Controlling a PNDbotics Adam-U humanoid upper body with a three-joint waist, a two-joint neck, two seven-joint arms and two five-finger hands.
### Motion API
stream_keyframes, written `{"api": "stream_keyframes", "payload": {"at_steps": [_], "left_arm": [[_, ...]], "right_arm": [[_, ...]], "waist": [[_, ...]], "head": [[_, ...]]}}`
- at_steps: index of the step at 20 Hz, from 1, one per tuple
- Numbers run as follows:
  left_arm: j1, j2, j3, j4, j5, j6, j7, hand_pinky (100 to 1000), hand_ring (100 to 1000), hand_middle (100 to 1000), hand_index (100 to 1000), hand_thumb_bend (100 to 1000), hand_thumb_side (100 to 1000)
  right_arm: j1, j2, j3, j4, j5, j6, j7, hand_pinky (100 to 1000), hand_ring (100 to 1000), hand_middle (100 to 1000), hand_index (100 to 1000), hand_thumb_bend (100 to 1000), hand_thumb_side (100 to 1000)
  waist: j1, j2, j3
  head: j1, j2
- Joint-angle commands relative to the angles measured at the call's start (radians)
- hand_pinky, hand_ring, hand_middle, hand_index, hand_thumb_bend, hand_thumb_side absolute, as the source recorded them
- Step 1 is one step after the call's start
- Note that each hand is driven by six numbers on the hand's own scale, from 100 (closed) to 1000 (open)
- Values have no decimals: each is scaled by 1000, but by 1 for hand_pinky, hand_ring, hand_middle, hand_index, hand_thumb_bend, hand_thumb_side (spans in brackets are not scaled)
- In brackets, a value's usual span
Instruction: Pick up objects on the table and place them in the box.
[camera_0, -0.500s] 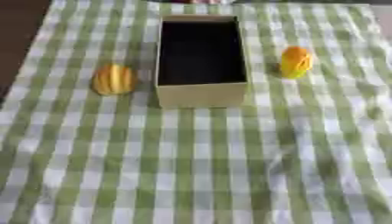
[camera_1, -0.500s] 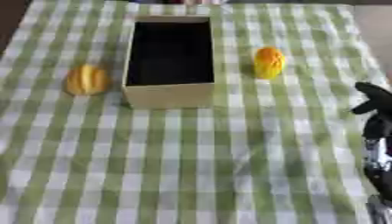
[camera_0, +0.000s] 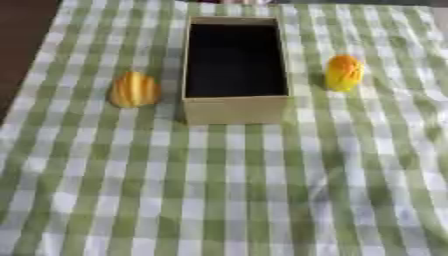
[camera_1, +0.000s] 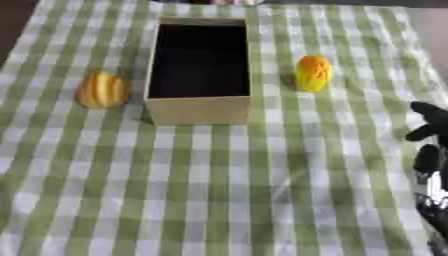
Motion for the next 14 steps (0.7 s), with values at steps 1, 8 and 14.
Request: {"api": "stream_keyframes", "payload": {"at_steps": [1,8,14], "left_arm": [[-7,22,5,-16,-5,-1,-3,823,650,650,848,100,648],[-5,29,3,-16,-9,0,-5,824,648,650,847,100,648],[-9,32,-4,-16,-5,6,-13,825,647,649,846,100,647]], "right_arm": [[37,-150,-22,-17,69,-24,1,908,834,505,785,100,470],[77,-489,-64,-17,194,89,-98,897,871,573,827,100,302],[44,-664,-27,-17,319,282,-107,891,895,712,873,100,200]], "waist": [[0,-12,0],[-2,-6,-10],[-5,-1,-10]], "head": [[-4,-10],[-1,-9],[-5,-16]]}}
